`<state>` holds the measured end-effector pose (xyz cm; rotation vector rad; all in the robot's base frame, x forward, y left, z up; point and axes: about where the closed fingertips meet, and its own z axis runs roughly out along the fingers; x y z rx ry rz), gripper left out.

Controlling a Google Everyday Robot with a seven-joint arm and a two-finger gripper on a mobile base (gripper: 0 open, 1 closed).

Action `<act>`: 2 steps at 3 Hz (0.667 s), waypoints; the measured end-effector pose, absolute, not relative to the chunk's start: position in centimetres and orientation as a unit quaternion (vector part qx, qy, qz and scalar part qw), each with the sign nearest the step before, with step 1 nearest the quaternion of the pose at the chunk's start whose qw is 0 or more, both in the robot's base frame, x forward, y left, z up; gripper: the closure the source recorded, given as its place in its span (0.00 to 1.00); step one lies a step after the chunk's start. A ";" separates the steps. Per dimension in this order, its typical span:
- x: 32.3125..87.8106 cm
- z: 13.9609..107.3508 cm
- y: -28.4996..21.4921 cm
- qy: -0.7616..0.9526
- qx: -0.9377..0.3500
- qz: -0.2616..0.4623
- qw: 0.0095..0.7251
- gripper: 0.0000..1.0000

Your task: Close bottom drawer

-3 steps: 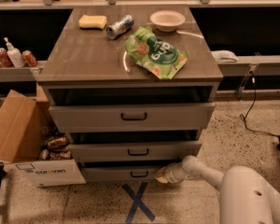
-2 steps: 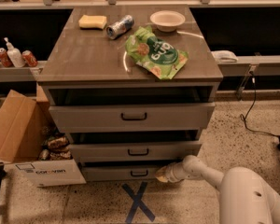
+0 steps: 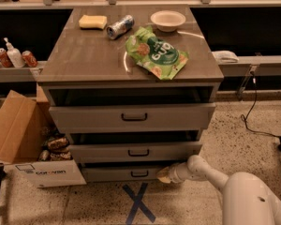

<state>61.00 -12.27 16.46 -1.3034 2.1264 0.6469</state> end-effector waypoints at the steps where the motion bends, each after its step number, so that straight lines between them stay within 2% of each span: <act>1: 59.0 17.7 -12.9 0.774 -0.505 0.258 0.283 1.00; 2: 55.8 20.0 -13.8 0.744 -0.537 0.263 0.298 1.00</act>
Offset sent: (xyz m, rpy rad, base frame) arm -0.1069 -0.0258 0.0638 0.0766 -0.1113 0.2361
